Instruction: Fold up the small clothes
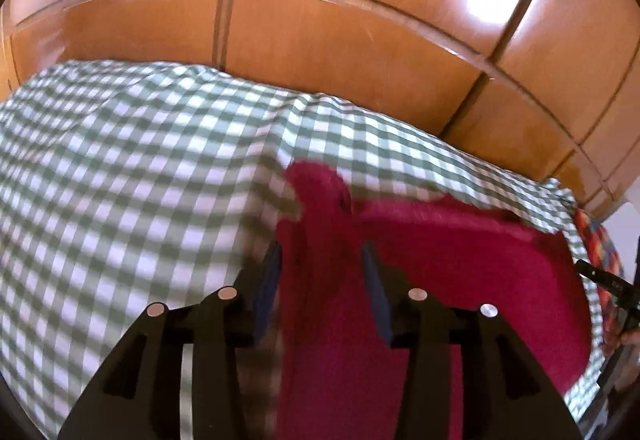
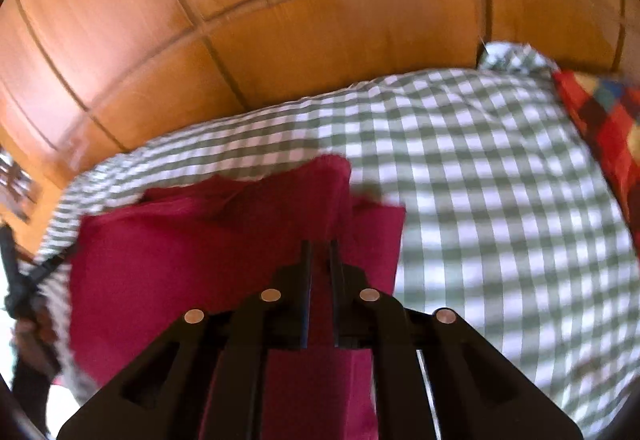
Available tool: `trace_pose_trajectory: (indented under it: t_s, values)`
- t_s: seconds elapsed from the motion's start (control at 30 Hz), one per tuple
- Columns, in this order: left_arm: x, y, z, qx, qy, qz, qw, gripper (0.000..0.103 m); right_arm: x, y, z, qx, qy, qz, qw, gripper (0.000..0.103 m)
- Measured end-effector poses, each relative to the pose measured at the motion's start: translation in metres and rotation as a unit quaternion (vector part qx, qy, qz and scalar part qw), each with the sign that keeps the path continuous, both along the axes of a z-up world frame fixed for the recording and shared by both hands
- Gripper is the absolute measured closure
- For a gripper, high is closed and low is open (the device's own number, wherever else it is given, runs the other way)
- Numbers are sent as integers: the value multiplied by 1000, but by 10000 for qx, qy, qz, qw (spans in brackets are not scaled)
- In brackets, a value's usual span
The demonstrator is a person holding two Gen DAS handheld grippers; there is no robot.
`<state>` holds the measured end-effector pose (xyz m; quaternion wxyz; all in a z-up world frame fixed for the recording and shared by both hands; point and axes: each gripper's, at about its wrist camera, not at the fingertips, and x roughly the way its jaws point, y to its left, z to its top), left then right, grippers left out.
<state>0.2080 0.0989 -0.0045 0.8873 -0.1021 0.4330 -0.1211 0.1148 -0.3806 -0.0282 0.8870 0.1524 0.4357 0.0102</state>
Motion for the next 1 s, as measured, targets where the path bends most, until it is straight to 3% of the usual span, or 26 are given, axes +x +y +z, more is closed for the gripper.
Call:
trace_pose_trajectory:
  t_s: [0.07, 0.2, 0.4, 0.47, 0.5, 0.53, 0.63, 0.7, 0.83, 1.0]
  values:
    - [-26, 12, 0, -173, -23, -80, 9998, 52, -26, -8, 1, 275, -49, -3, 9996, 43]
    - [-73, 28, -12, -422, 138, -209, 9988, 49, -85, -12, -6, 572, 18, 67, 9983, 43]
    - [-134, 30, -29, -678, 295, -369, 9966, 51, -127, -6, -37, 1036, 291, 113, 9941, 43]
    - [-139, 27, -34, -729, 319, -379, 9961, 56, -128, -6, -43, 1106, 295, 35, 9934, 49]
    - [-139, 25, -35, -674, 320, -353, 9966, 58, -126, -3, -46, 1088, 267, 22, 9937, 63]
    - [-139, 25, -37, -589, 307, -340, 9972, 61, -124, 0, -48, 1077, 286, 23, 9938, 70]
    - [-132, 28, -42, -561, 414, -282, 9972, 83, -120, 9, -45, 826, 325, 71, 9960, 84]
    - [-131, 29, -41, -456, 474, -331, 9973, 92, -124, 12, -36, 640, 285, 115, 9975, 88]
    - [-139, 31, -32, -135, 569, -507, 9970, 95, -140, 10, -20, 392, 228, 271, 9986, 92]
    - [-170, 36, -18, -59, 643, -707, 9954, 95, -179, 11, -21, 67, 499, 499, 9975, 96]
